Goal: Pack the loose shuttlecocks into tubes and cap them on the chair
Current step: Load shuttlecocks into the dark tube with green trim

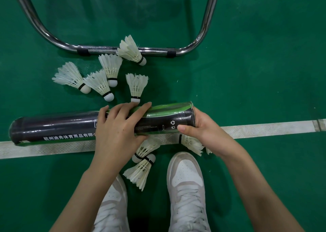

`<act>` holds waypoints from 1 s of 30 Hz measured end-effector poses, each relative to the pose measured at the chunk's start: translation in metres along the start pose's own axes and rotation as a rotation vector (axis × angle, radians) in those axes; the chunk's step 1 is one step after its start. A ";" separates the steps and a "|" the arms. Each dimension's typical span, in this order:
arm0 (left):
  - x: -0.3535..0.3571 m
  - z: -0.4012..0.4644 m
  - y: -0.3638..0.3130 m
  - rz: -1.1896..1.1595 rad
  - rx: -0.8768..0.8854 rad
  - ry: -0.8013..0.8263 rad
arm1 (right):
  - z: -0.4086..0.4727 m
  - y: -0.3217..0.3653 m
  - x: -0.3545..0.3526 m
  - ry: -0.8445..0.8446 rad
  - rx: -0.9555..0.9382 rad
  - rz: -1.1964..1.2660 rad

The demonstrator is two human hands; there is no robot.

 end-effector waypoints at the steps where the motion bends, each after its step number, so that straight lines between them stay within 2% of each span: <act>1: 0.000 -0.001 0.001 0.003 -0.002 0.003 | 0.000 0.000 0.001 0.013 0.005 0.006; 9: 0.002 -0.001 0.002 0.000 0.000 -0.005 | -0.012 -0.004 -0.008 -0.122 -0.068 0.077; 18: 0.002 0.000 0.000 0.000 -0.002 -0.002 | -0.052 -0.023 -0.061 -0.429 -0.109 0.053; 25: 0.002 -0.003 -0.008 -0.007 0.017 0.009 | -0.080 -0.053 -0.078 -0.559 -0.029 -0.046; 30: 0.003 -0.002 -0.008 -0.004 0.017 0.012 | -0.089 -0.080 -0.072 -0.549 0.089 -0.104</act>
Point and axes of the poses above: each hand's wrist, its own z-axis towards the middle knuckle, its own x-axis out of the palm, y = z × x, the point moved 5 cm from there along z, towards the middle knuckle, and after that the axes turned 3 degrees about x, right-handed, at the moved point
